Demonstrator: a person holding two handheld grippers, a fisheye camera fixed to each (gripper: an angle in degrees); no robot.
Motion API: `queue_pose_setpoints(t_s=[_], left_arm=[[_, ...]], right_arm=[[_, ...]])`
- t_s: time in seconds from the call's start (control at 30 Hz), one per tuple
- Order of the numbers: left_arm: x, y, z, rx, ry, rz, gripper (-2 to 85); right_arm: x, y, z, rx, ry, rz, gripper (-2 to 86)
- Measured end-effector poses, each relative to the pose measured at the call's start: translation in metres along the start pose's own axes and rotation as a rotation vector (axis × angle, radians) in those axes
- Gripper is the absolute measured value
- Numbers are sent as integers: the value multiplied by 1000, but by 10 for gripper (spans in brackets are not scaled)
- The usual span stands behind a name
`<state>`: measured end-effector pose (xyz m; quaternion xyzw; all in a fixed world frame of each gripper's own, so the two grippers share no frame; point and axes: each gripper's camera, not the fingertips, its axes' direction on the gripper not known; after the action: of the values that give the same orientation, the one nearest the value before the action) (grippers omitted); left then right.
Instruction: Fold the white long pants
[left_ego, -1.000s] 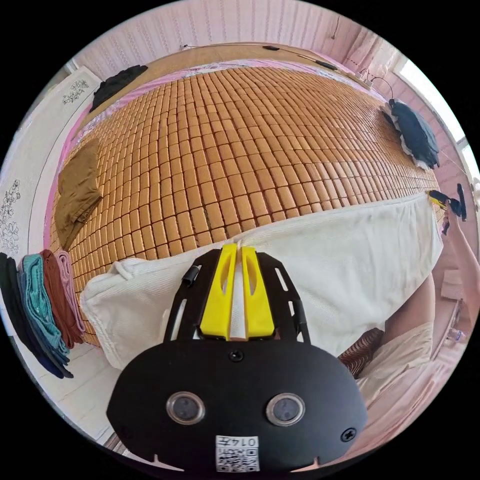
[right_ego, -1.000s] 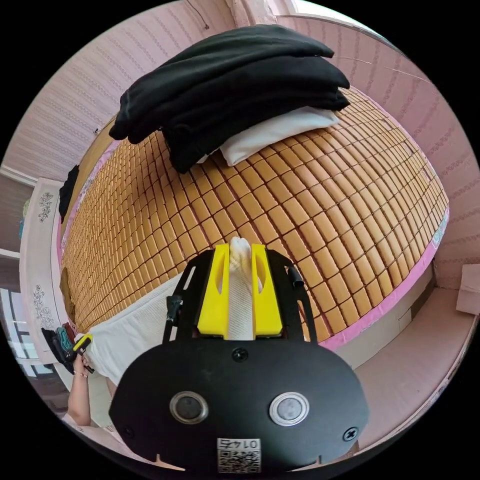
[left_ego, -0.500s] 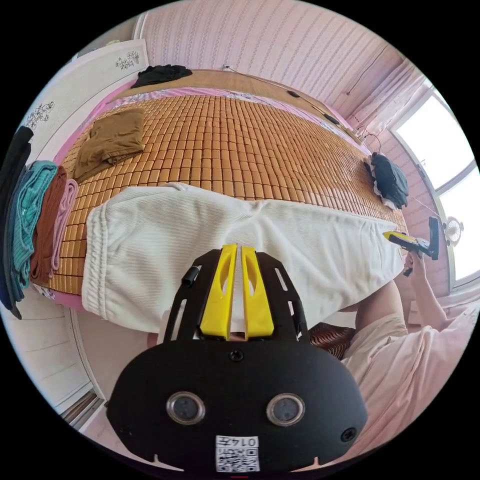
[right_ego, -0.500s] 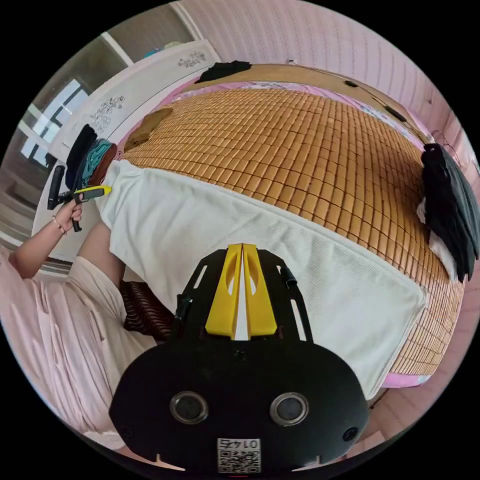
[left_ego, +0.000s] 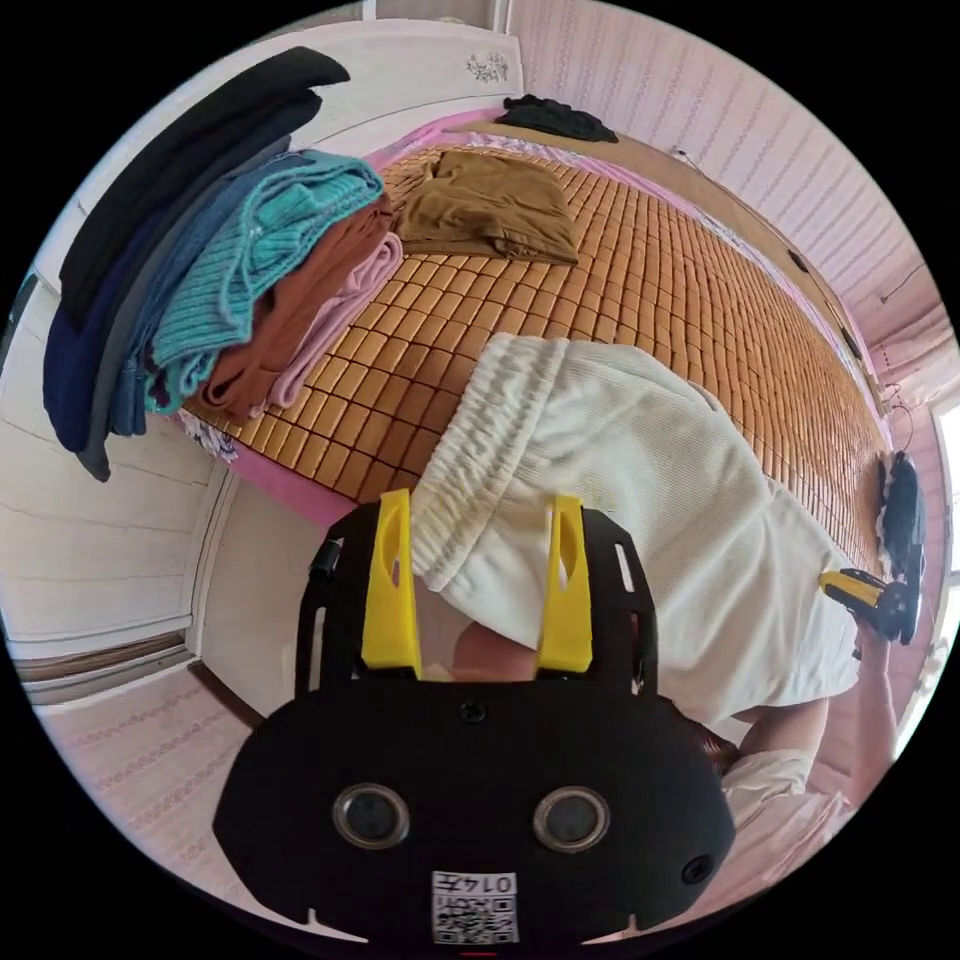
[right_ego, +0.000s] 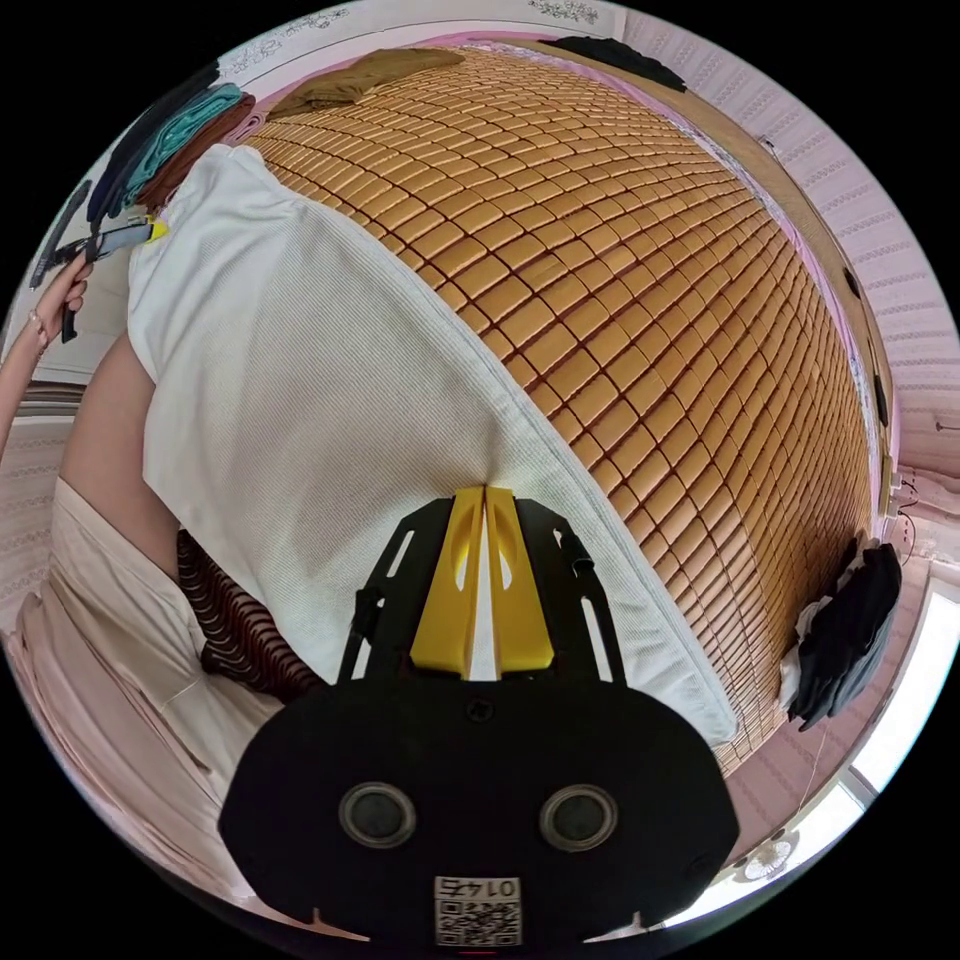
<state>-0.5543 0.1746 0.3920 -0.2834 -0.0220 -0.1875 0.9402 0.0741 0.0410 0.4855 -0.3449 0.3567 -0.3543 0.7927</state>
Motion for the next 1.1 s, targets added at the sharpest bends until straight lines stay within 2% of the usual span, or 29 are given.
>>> queue_pose_setpoints(t_s=[0.1, 0.17, 0.2, 0.27, 0.37, 0.47, 0.57, 0.63, 0.73, 0.87, 0.93, 1.0, 1.1], left_arm=[[-20, -5, 19, -69, 166, -26, 168], [-16, -5, 16, -73, 175, 45, 134], [-13, -4, 11, -47, 137, 76, 114], [14, -1, -5, 3, -28, 286, 58], [45, -3, -15, 71, -201, 425, 45], [39, -20, -21, 132, -128, 338, 48], [20, -37, 4, 15, 6, 185, 69], [13, -34, 7, 23, 55, 140, 85], [15, -2, -25, 228, 58, 193, 106], [65, 71, -62, 424, -199, 383, 79], [83, 106, -75, 581, -277, 316, 51], [99, 130, -85, 662, -261, 276, 20], [138, 149, -90, 643, -124, 428, -2]], right_arm=[[6, -12, -13, -17, 18, -12, -4], [21, -24, -23, -32, -22, 15, -6], [25, -27, -26, -30, -37, 26, -6], [44, -36, -37, -21, -97, 74, -7], [54, -53, -50, -12, -64, 93, -8], [63, -82, -59, -48, -54, 98, -8], [78, -100, -66, -94, -104, 89, -9], [87, -99, -83, -50, -132, 92, -9], [98, -98, -118, 62, -126, 84, -9], [88, -141, -110, -1, -83, 9, -6], [77, -164, -86, -89, -87, -22, -5], [71, -177, -84, -87, -21, -11, -5], [61, -200, -82, -184, 40, -113, -5]])
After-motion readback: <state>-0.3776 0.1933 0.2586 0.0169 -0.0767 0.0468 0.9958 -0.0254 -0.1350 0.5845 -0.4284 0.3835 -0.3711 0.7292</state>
